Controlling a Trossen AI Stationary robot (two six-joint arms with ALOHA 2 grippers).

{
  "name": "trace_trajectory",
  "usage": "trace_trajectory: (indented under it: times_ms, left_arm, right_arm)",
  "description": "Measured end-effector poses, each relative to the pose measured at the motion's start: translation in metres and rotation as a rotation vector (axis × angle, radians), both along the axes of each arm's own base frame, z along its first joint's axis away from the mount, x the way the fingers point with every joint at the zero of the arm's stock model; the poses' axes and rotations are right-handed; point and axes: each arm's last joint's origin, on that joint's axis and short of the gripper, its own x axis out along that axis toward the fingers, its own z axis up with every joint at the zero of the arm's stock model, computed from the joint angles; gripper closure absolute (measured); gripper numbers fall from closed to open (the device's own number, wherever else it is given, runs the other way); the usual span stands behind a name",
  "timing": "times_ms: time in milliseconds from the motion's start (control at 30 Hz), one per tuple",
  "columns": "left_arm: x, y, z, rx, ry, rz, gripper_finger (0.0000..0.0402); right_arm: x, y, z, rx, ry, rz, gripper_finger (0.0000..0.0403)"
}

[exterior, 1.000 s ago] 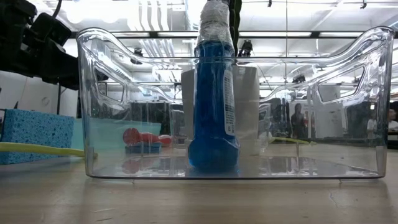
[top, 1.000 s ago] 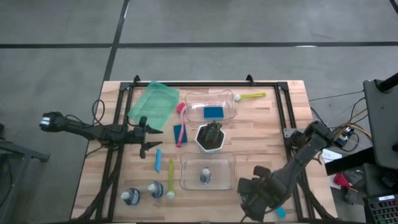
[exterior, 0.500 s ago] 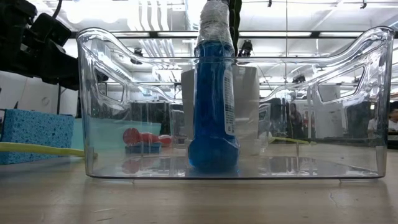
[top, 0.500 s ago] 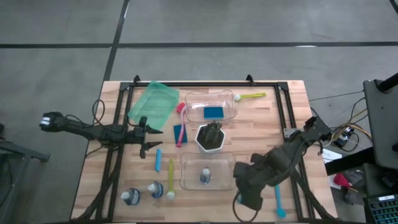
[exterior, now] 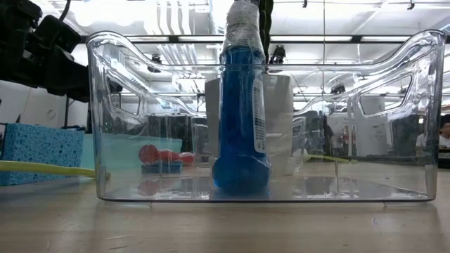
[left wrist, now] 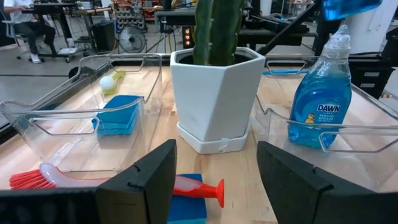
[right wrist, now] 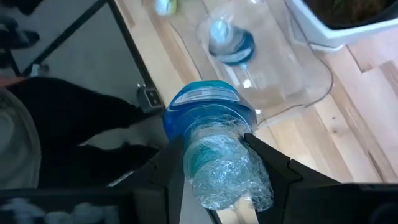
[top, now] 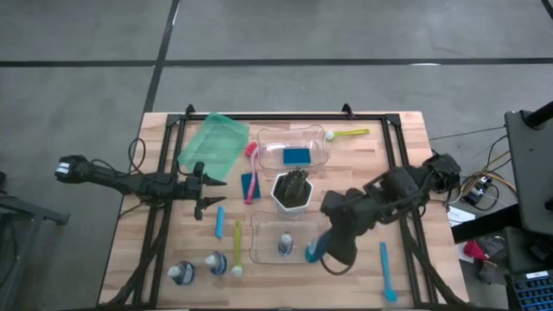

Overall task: Pick & Place Kitchen Sink Supplies
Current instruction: Put the blue dishwashing liquid bottle into the bottom transparent bin

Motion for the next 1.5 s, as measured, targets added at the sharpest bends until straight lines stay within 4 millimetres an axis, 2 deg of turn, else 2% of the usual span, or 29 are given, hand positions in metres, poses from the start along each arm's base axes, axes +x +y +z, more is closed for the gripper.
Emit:
trace_trajectory:
  times_ms: [200, 533, 767, 1200, 1500]
  left_arm:
    - [0.0, 0.0, 0.0, 0.0, 0.0, 0.0, 0.0184]
    - [0.0, 0.0, 0.0, 0.0, 0.0, 0.0, 0.0184]
    - [0.0, 0.0, 0.0, 0.0, 0.002, 0.0, 0.0184]
    - [0.0, 0.0, -0.001, 0.001, 0.007, 0.0, 0.0184]
    - [0.0, 0.0, -0.001, 0.001, 0.006, 0.0, 0.0184]
  right_arm:
    - [0.005, -0.014, 0.007, -0.022, -0.044, -0.031, 0.0275]
    - [0.032, -0.024, -0.013, -0.102, -0.007, 0.074, 0.0275]
    - [0.044, -0.024, -0.028, -0.137, 0.027, 0.17, 0.0275]
    - [0.091, -0.014, -0.089, -0.226, 0.17, 0.324, 0.0275]
    - [0.103, -0.009, -0.115, -0.225, 0.234, 0.392, 0.0275]
